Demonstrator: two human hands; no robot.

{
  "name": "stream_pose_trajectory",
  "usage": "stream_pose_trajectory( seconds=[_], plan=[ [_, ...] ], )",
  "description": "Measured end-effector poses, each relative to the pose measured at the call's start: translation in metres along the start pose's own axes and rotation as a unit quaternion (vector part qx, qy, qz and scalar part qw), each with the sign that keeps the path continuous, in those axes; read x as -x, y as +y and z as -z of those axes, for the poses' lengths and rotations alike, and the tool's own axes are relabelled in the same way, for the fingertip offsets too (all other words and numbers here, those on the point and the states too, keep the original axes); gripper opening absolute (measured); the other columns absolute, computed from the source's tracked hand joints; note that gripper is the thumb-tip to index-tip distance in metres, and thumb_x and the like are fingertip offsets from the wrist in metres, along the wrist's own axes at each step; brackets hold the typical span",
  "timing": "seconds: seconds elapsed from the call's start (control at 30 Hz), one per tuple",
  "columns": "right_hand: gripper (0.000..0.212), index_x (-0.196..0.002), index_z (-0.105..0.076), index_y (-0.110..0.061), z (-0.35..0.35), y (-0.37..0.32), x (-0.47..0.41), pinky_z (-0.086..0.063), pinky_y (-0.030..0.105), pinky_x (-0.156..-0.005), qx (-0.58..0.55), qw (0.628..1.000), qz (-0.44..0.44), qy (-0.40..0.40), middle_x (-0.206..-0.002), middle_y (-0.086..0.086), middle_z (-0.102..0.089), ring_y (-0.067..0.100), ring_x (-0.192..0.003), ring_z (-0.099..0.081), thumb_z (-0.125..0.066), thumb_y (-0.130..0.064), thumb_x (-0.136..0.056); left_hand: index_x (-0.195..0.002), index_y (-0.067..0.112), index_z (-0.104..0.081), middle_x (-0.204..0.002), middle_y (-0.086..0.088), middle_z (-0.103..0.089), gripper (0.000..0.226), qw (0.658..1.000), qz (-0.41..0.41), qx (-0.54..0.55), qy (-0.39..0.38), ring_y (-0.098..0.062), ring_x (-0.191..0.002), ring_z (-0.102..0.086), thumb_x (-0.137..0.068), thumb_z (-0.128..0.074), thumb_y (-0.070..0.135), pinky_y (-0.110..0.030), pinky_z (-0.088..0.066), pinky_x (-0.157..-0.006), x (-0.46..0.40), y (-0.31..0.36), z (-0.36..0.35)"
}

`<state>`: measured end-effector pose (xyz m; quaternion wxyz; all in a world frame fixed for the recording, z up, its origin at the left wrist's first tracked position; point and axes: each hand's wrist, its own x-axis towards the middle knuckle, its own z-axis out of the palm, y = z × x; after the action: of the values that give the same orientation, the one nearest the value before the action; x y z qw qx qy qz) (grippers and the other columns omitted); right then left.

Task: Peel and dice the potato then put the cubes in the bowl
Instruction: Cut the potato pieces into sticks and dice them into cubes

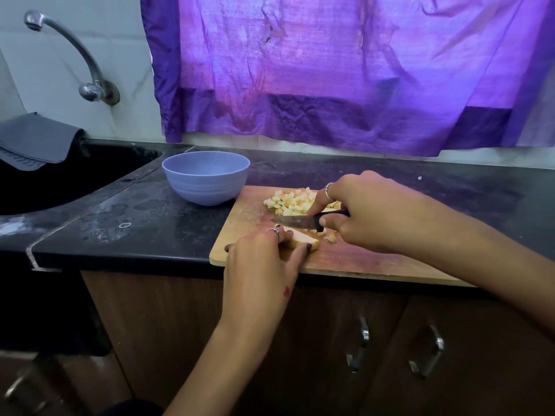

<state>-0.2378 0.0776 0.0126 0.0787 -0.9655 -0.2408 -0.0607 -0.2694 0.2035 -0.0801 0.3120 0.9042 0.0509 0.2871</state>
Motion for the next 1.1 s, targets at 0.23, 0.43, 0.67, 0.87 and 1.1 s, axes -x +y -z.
stream_pose_trajectory(
  seconds=[0.23, 0.43, 0.67, 0.87, 1.1],
  plan=[
    [0.019, -0.107, -0.066, -0.038, -0.002, 0.005, -0.003, -0.049, 0.032, -0.074, -0.008, 1.0, 0.01, 0.013, -0.085, -0.006, -0.054, 0.02, -0.078, -0.059, -0.058, -0.03, -0.092, -0.12, 0.023, -0.066, -0.113, 0.005, -0.068, 0.042, 1.0, 0.005, -0.004, 0.001, -0.008, -0.102, -0.059, -0.086, -0.064, 0.046, -0.031, -0.047, -0.097, -0.001, 0.0, -0.001],
    [0.017, -0.103, -0.07, -0.032, 0.002, 0.005, -0.007, -0.041, 0.026, -0.068, -0.016, 0.999, 0.032, -0.015, -0.084, -0.008, -0.06, 0.013, -0.077, -0.06, -0.059, -0.024, -0.093, -0.118, 0.024, -0.067, -0.11, 0.006, -0.069, 0.038, 1.0, -0.006, -0.018, -0.001, -0.007, -0.101, -0.059, -0.087, -0.063, 0.047, -0.025, -0.046, -0.09, -0.002, -0.002, 0.0],
    [0.016, -0.097, -0.069, -0.023, 0.008, -0.007, -0.024, -0.044, 0.021, -0.054, 0.063, 0.994, 0.082, -0.04, -0.067, -0.004, -0.061, 0.018, -0.066, -0.062, -0.06, -0.014, -0.088, -0.11, 0.026, -0.067, -0.103, 0.005, -0.066, 0.032, 0.995, -0.006, -0.088, -0.041, -0.012, -0.095, -0.057, -0.091, -0.056, 0.049, -0.026, -0.044, -0.079, -0.009, -0.002, 0.002],
    [0.009, -0.098, -0.063, -0.029, 0.026, 0.003, -0.018, -0.044, 0.022, -0.044, 0.085, 0.987, 0.074, -0.111, -0.061, 0.006, -0.066, 0.017, -0.04, -0.053, -0.058, -0.025, -0.092, -0.1, 0.02, -0.064, -0.094, 0.003, -0.059, 0.027, 0.986, -0.033, -0.147, -0.073, -0.015, -0.087, -0.054, -0.094, -0.054, 0.044, -0.032, -0.046, -0.074, -0.014, 0.004, 0.006],
    [0.012, -0.102, -0.063, -0.033, 0.027, 0.025, 0.033, -0.044, 0.024, -0.065, 0.088, 0.992, 0.069, -0.065, -0.068, -0.014, -0.054, 0.006, -0.064, -0.055, -0.062, -0.033, -0.09, -0.096, 0.018, -0.065, -0.095, 0.001, -0.063, 0.025, 0.987, -0.026, -0.132, -0.088, -0.017, -0.09, -0.056, -0.093, -0.056, 0.041, -0.032, -0.047, -0.076, -0.016, 0.004, 0.006]
  ],
)
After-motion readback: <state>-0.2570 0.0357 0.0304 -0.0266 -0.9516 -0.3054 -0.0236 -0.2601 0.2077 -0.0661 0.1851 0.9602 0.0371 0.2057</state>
